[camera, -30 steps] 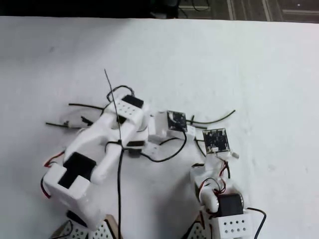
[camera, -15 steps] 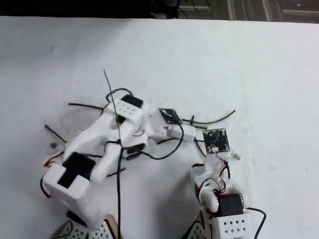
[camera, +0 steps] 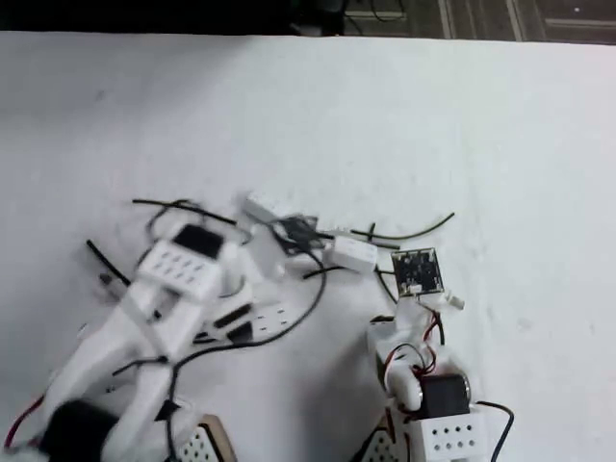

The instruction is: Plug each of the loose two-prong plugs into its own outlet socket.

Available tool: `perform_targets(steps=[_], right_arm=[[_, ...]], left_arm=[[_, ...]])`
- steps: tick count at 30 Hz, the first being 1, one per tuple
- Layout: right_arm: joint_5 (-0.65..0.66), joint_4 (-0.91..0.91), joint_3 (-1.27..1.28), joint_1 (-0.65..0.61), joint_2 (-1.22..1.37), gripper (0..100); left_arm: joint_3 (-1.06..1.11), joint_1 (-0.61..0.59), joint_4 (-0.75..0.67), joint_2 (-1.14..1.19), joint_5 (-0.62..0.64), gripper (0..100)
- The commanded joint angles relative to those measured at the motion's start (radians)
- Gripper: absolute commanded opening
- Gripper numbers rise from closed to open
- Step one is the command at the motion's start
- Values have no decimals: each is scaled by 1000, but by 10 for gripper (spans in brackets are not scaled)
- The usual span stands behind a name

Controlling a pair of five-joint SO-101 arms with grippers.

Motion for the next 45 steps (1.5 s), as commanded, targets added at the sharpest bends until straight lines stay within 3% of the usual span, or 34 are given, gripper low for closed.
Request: perform_targets(steps=[1,7,17,29,37,45], right_arm=[[0,2,11,-8,-7,18],[0,2,11,-8,-7,18],[0,2,11,-8,-7,18],[0,2,11,-7,-7,18],[0,2,11,-8,-7,18],[0,2,11,-8,-7,18]], left_arm=[[86,-76,-71,-159,2,297],[104,-124,-115,-128,-75,297],[101,33,-175,-105,-132,302],[-48,35,-276,229,-130,295],[-51,35,-311,232,-89,98],[-46,25,-330,229,17,79]])
